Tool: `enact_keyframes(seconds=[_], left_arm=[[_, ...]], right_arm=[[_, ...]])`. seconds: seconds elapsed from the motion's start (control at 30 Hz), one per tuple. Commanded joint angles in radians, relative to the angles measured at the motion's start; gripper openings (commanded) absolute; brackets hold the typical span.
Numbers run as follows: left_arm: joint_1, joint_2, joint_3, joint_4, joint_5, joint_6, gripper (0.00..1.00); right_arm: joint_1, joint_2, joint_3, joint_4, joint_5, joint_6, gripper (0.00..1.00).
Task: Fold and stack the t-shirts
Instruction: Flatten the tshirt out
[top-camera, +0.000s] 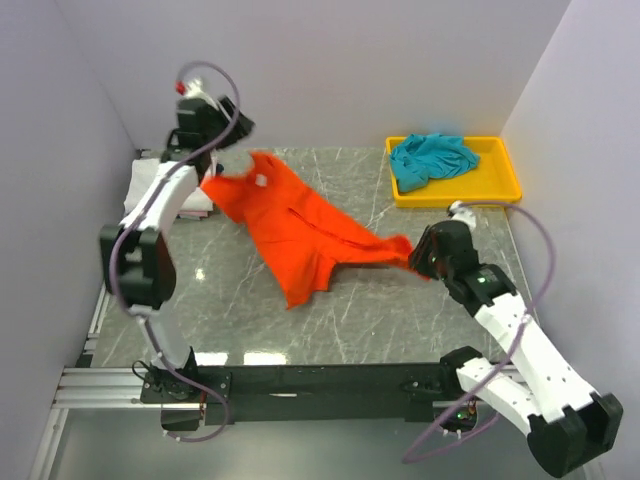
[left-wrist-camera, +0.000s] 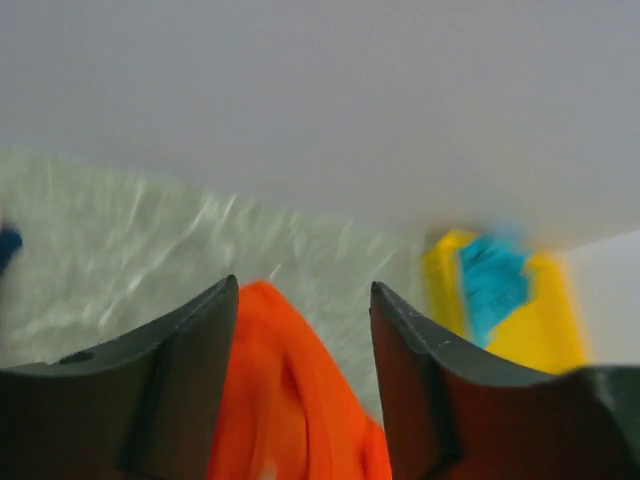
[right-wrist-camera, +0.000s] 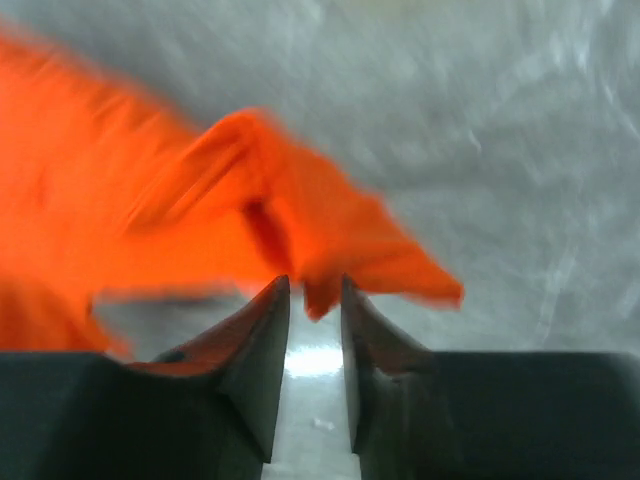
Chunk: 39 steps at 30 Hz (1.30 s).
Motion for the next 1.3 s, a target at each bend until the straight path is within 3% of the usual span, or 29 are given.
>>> enact_keyframes(seconds=[0.0, 0.03, 0.13, 0.43, 0.57, 0.63, 0.9, 1.03, 1.27], left_arm=[[-0.029, 0.05, 0.066, -0.093, 0.099, 0.021, 0.7], [-0.035, 0.042, 0.048, -0.097, 0.096, 0.025, 0.75], [-0.049, -0.033, -0.085, -0.11, 0.085, 0.031, 0.79], [-0.147, -0.271, -0.524, -0.165, 0.157, -0.028, 0.74], [-0.301, -0.288, -0.636, -0.199, 0.139, -0.045, 0.66], [-0.343, -0.28, -0.659, -0.219, 0.125, -0.053, 0.57], [-0.425, -0.207, -0.725, -0.24, 0.134, -0.067, 0.54], [-0.463, -0.148, -0.722, -0.229, 0.165, -0.073, 0.47], [-0.514, -0.065, -0.687, -0.237, 0.194, -0.076, 0.49]], right_arm=[[-0.02, -0.004, -0.097, 0.075, -0.062, 0.053, 0.46], [-0.019, 0.002, -0.117, 0.088, -0.074, 0.053, 0.55], [-0.02, 0.036, -0.163, 0.1, -0.091, 0.046, 0.58], [-0.084, 0.131, -0.202, 0.117, -0.124, 0.014, 0.58], [-0.114, 0.151, -0.202, 0.132, -0.153, 0.018, 0.57], [-0.126, 0.151, -0.203, 0.137, -0.165, 0.024, 0.57], [-0.158, 0.137, -0.24, 0.137, -0.202, 0.044, 0.57], [-0.166, 0.122, -0.255, 0.129, -0.203, 0.047, 0.57], [-0.176, 0.077, -0.28, 0.109, -0.206, 0.055, 0.57]])
